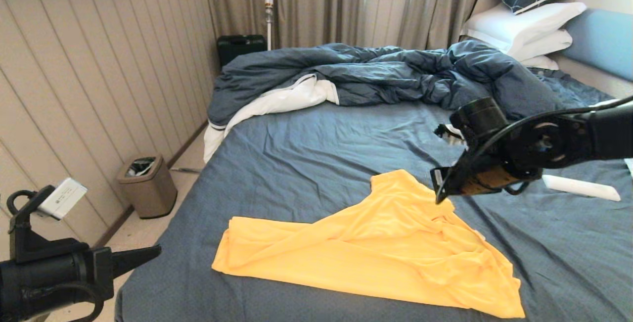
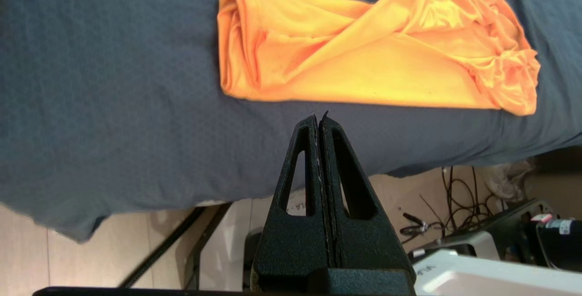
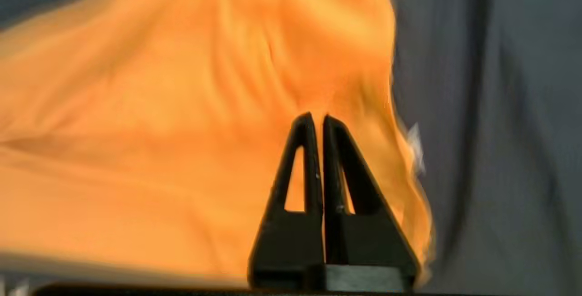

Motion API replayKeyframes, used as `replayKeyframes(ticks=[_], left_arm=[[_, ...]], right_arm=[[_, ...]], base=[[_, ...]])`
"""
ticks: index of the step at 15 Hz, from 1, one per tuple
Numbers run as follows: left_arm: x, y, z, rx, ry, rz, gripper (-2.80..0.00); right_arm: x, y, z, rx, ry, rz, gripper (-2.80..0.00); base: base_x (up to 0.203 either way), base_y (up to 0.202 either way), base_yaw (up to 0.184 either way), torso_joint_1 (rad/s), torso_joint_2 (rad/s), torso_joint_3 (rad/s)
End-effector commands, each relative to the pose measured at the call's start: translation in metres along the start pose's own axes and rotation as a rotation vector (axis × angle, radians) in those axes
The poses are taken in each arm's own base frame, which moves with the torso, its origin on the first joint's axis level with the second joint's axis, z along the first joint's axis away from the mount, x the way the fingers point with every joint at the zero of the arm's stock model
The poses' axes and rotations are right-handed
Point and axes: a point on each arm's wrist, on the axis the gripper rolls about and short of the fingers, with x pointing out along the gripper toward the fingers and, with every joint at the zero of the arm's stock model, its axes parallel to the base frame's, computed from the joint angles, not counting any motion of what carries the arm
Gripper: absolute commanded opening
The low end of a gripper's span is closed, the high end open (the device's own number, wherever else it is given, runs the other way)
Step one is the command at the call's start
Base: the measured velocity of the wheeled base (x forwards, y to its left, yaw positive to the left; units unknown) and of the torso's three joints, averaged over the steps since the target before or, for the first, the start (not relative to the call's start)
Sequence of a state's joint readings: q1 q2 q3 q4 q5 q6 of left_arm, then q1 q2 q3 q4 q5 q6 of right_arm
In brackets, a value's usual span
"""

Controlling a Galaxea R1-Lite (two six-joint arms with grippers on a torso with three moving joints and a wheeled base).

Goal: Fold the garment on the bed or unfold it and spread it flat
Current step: Unford the yellow T-shirt

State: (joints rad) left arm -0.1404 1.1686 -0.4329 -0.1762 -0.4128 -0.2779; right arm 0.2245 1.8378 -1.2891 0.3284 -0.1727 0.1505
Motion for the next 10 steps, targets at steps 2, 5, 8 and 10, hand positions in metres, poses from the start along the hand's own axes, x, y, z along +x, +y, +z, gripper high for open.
replayKeyframes(ticks=[2,5,8,10], left_arm=[[-0.011,-0.004,-0.004,0.003,-0.007,-0.006,-2.8],[-0.01,-0.004,-0.005,-0.002,0.003,-0.003,-2.8],[-0.01,-0.003,-0.005,-0.004,0.007,-0.003,-2.8],[-0.01,-0.003,-0.005,-0.004,0.007,-0.003,-2.8]], right_arm=[[-0.047,-0.017,-0.039,-0.006,0.036,0.007,-2.8],[-0.056,-0.031,-0.078,-0.019,0.115,-0.016,0.0],[-0.048,-0.035,-0.106,-0.063,0.214,-0.029,0.0],[-0.04,-0.034,-0.11,-0.069,0.253,-0.034,0.0]], base=[[0.0,0.0,0.0,0.0,0.0,0.0],[0.0,0.0,0.0,0.0,0.0,0.0],[0.0,0.0,0.0,0.0,0.0,0.0],[0.0,0.0,0.0,0.0,0.0,0.0]])
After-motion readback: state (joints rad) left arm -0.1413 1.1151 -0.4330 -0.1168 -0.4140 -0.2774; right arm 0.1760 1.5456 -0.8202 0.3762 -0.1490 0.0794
